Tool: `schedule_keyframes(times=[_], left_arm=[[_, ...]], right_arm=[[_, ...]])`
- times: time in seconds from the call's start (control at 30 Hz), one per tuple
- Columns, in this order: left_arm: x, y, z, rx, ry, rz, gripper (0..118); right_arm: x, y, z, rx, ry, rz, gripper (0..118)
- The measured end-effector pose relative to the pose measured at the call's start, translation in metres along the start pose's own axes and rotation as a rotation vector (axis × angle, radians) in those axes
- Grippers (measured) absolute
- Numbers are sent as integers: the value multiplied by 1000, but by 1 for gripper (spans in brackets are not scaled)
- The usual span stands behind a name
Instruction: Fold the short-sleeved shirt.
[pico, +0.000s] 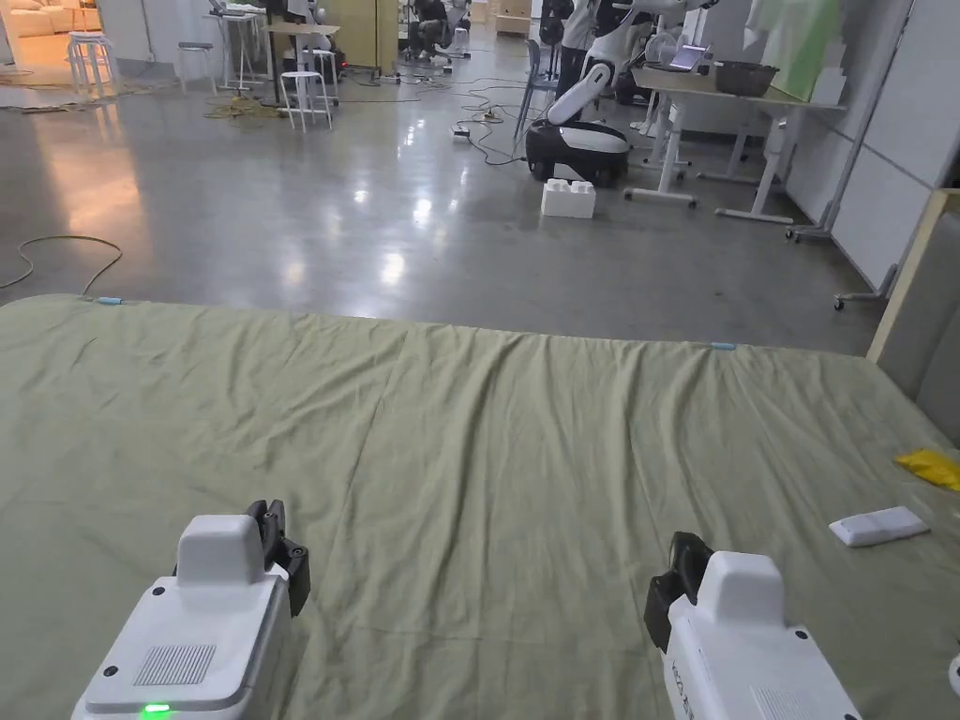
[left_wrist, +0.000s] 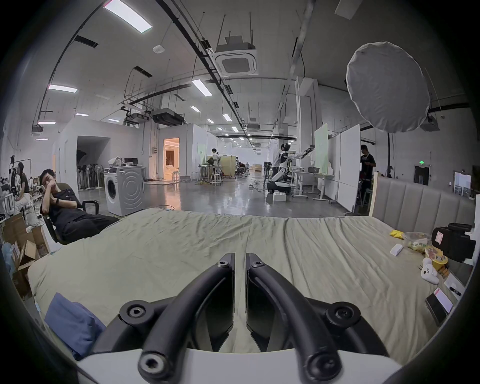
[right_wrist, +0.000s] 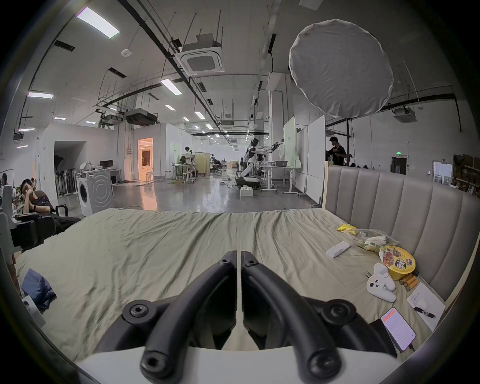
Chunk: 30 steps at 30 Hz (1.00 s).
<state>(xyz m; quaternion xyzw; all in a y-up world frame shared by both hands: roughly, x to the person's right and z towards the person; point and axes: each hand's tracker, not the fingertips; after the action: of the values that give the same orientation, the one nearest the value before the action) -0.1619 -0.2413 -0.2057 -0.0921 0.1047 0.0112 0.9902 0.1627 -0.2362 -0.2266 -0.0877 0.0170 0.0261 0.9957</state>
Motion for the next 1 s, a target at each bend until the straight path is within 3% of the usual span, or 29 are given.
schedule_keyframes(times=[0.07,0.13,0.17,0.3,0.37,0.53,0.73,1.0], left_arm=[[1,1,0,1,4,-1,26],[0,1,-1,-1,3,1,69],[1,1,-1,-1,2,1,78],[2,3,0,17,-8,-24,82],[3,4,-1,18,-8,-47,91],[2,5,0,39,27,-44,97],[-3,2,-3,21,41,10,103],[-4,-3,-5,17,25,-3,106]], right_arm=[[-1,0,0,8,-3,18,40],[-2,-2,-2,-1,-1,11,72],[-2,-3,-2,-4,-8,7,77],[-3,-3,-3,9,-30,16,88],[-2,-4,-4,10,-33,8,98],[-1,-1,-6,8,-20,3,99],[8,2,-8,-5,24,-68,114],[2,-3,-22,-59,-53,-50,116]])
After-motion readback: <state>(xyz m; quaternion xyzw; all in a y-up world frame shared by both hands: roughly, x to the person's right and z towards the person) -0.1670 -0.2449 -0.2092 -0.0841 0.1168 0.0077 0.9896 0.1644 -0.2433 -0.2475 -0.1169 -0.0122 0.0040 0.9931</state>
